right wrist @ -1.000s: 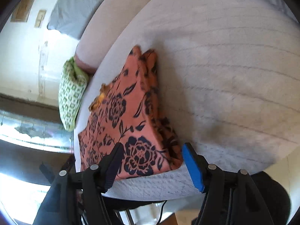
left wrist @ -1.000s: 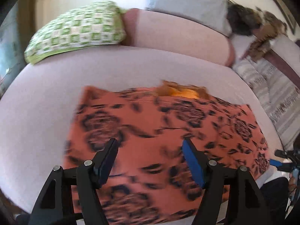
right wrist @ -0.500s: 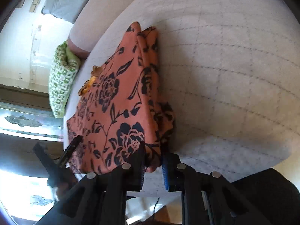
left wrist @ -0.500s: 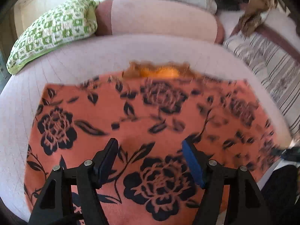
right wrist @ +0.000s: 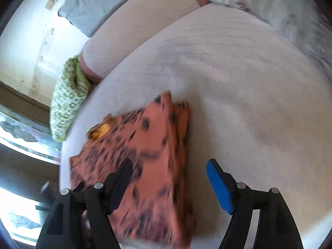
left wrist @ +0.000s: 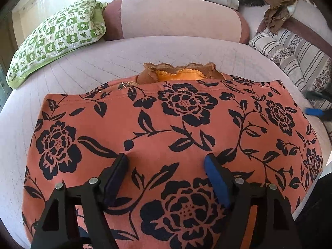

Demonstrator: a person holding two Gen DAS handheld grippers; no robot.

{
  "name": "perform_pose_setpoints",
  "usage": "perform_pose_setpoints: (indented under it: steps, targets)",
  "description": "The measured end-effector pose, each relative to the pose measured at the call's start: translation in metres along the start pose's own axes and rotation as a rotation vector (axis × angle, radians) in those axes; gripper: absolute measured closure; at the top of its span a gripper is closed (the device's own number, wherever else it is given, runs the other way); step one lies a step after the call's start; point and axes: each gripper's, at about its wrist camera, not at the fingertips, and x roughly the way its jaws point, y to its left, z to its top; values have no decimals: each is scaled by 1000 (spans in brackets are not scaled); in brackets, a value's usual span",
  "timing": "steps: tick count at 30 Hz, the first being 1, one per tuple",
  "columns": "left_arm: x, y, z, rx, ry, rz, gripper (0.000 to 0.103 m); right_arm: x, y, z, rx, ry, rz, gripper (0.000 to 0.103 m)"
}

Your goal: Fold small clothes

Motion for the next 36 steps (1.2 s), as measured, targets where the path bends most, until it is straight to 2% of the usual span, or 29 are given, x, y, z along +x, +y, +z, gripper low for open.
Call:
perform_pose_setpoints:
  steps: [2,3,4,5,7,8,10,12,15,16,17,19,22,26,28,29,31,36]
  targets:
    - [0,-1,-1,3,-5,3,26,37,-3,17,22,66,7,28]
    - [1,0,0,2,-5,0,26,46,0,20,14,64,25,34]
    - [-3,-1,-3,2,-7,-3,26,47,6,21,-1,61,51,86]
    - [-3,0,-3,2,-8,-5,26,46,16,20,-22,76,64,93]
    - [-4,0,-4,3,-14,-8,25,38,26,18,-69,21,-8,93]
    - [-3,0,-4,3,-16,-9,25,45,12,18,-11,31,-37,93]
    - [-5,1,-3,3,-10,-15,25,50,-4,13,63,19,-38,90]
    - [-10,7,0,-18,9,-43,25,41,6,6,50,-27,-35,80]
    - [-37,32,4,-116,-34,-74,25,22,25,-2,-13,-45,-109,49]
    - [-50,44,3,-144,-63,-64,25,13,28,-4,-27,-78,-134,44]
    - [-63,57,0,-169,-88,-50,25,-1,38,-10,-52,-122,-148,44]
    - [-90,90,-13,-248,-117,-13,25,-21,57,-24,-105,-158,-111,44]
    - [-116,142,-44,-393,-91,-10,25,-38,84,-51,-188,-162,-4,38]
    - [-122,182,-88,-526,-10,-46,26,-17,105,-78,-246,-81,73,38]
    - [-116,183,-100,-562,19,-101,27,0,104,-86,-237,-39,47,38]
    - [-111,183,-104,-575,40,-126,44,8,100,-89,-229,-16,45,38]
    - [-91,181,-112,-585,139,-108,87,23,90,-92,-187,23,32,38]
    - [-92,176,-114,-569,152,-85,88,25,75,-92,-130,20,85,37]
